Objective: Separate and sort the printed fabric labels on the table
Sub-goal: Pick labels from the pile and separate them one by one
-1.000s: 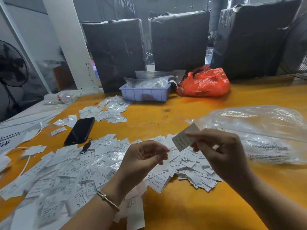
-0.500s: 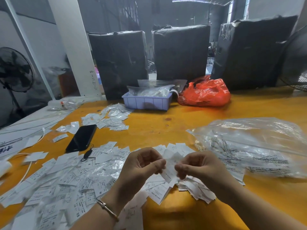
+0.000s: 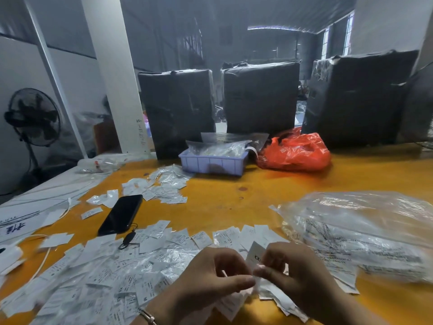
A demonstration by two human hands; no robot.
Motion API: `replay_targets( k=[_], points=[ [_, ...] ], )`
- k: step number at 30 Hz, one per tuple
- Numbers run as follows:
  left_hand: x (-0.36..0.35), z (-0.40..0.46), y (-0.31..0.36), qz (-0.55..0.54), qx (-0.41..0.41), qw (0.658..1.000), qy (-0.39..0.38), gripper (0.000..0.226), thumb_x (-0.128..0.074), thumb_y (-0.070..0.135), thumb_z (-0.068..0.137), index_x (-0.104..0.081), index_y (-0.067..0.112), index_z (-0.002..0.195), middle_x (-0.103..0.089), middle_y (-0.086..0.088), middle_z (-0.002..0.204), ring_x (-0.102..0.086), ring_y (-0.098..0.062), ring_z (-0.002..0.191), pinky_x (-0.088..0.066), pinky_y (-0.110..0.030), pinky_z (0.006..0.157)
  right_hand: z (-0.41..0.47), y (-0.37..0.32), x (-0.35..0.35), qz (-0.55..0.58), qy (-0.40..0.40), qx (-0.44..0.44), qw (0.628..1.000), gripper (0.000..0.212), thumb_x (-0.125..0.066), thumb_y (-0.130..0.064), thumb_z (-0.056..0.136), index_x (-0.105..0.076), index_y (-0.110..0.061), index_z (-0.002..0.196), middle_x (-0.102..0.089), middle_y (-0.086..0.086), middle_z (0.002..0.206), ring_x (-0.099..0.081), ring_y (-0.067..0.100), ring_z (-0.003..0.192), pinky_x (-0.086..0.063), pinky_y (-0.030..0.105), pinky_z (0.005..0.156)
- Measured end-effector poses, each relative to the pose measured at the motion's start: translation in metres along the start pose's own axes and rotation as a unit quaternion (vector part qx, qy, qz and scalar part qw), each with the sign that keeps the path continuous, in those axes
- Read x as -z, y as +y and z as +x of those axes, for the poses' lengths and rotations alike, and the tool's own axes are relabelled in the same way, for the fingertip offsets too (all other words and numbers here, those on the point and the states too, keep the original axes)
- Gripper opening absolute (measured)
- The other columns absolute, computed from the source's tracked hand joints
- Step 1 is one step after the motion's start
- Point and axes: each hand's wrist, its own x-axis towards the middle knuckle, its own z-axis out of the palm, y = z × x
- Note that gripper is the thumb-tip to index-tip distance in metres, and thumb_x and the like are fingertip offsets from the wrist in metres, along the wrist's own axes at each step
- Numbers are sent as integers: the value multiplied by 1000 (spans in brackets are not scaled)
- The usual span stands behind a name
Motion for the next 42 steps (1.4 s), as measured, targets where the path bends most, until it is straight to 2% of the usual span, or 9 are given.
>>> replay_targets(
  k=[6,8,14,21,26,32,35,38,42],
  points=[
    [-1,1,2,-27,-19,999,2,7,-77,12,82,-73,7,85,-72,-4,72,-66,-12,65,-51,-24,64,3,-4,4,82,-41,-39,995,22,-78,-33,76,-72,-13,70,-67,2,65,-61,14,63,-48,35,61],
    [-1,1,1,-47,-17,999,19,9,-76,9,83,-70,2,82,-71,-5,69,-64,-14,62,-51,-24,61,3,-7,8,137,-46,-57,988,25,-80,-36,72,-74,-12,73,-71,5,70,-65,17,65,-51,33,62],
    [-2,3,-2,-92,-5,995,24,19,-72,4,85,-58,-9,82,-73,-17,76,-67,-23,67,-50,-26,65,3,-1,8,270,-36,-119,955,16,-78,-11,74,-71,2,68,-68,15,63,-62,19,60,-48,30,61],
    [-1,6,-11,-103,-16,995,-7,6,-74,7,83,-72,3,86,-74,-19,79,-71,-27,71,-53,-27,65,2,1,6,195,-50,-71,977,17,-78,-13,78,-71,-17,64,-70,5,62,-64,9,58,-49,22,59],
    [-8,3,-12,-95,-37,995,-10,3,-70,-3,84,-71,-1,82,-73,-17,74,-69,-19,64,-52,-21,61,-1,-8,8,172,25,-36,984,28,-72,-38,69,-74,-10,68,-71,6,66,-67,21,62,-53,38,61],
    [-8,-3,-12,-50,-56,997,30,8,-74,5,81,-70,-1,78,-73,-14,71,-69,-19,64,-54,-25,62,-5,-9,17,133,156,12,979,34,-68,-39,69,-69,-7,60,-69,7,60,-67,22,58,-55,47,60],
    [-7,-4,-11,-47,-58,996,38,9,-76,7,80,-71,-1,77,-72,-14,70,-68,-21,63,-54,-26,61,-7,-13,21,107,198,18,974,35,-68,-38,70,-66,-8,55,-68,3,58,-67,18,58,-56,41,57],
    [-7,-3,-14,-51,-51,997,37,6,-78,13,77,-76,7,80,-73,-12,70,-68,-23,63,-54,-26,61,-6,-11,23,79,217,30,973,26,-71,-22,74,-63,-8,54,-67,6,58,-65,23,58,-53,42,57],
    [-8,-4,-13,-58,-51,997,23,10,-80,17,76,-79,15,86,-74,-10,70,-69,-22,64,-53,-26,62,-7,-17,29,167,239,29,956,13,-73,-9,78,-59,-7,78,-73,0,71,-72,12,64,-56,23,54]
  ],
)
